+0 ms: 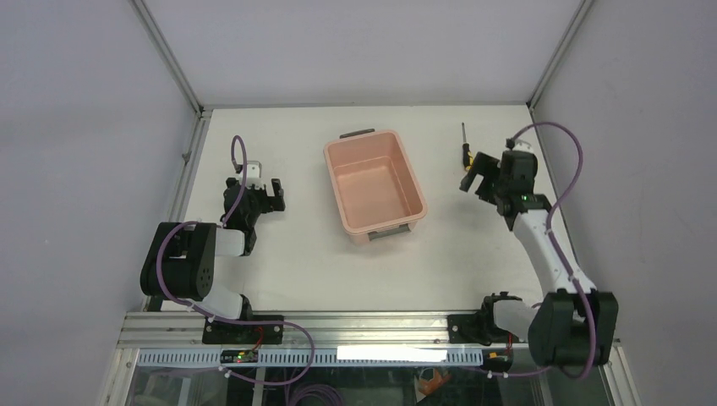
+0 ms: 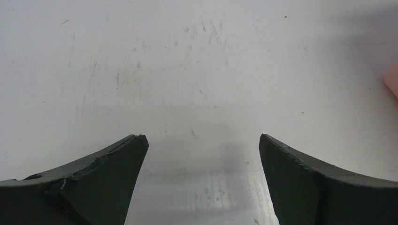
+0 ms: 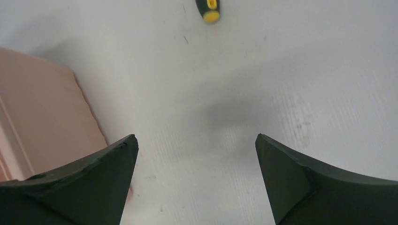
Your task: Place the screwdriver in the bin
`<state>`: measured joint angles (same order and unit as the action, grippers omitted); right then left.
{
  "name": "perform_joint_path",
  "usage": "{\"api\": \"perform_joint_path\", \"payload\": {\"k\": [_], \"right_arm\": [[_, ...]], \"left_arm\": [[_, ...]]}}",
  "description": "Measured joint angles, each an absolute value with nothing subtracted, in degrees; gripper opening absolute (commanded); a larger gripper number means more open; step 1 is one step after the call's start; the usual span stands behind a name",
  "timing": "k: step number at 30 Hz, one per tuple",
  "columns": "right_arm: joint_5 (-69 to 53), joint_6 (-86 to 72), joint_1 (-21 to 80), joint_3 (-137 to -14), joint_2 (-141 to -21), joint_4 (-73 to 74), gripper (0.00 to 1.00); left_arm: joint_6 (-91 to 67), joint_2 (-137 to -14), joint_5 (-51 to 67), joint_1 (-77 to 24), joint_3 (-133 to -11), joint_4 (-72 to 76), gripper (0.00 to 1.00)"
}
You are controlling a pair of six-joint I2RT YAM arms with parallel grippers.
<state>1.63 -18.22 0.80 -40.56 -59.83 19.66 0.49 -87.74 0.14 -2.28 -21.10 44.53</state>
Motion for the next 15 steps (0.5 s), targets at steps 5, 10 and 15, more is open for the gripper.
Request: {"api": "perform_joint_path", "payload": {"k": [5,10,15], "right_arm": [[1.2,-17.6,0.8,-62.5,-79.1,23.9,0.99],[1.8,-15.3,0.7,-81.5,-98.0,29.9,0.96],[3.9,-13.0,0.6,-99.0,-116.1,39.0,0.93]], "left_arm": [[0.5,-87.7,0.1,-2.3,-21.1,44.6,0.99],[0.5,-87.7,0.1,-2.3,-21.1,44.5,0.99],[0.5,-87.7,0.1,-2.3,-21.1,44.6,0.99]]}}
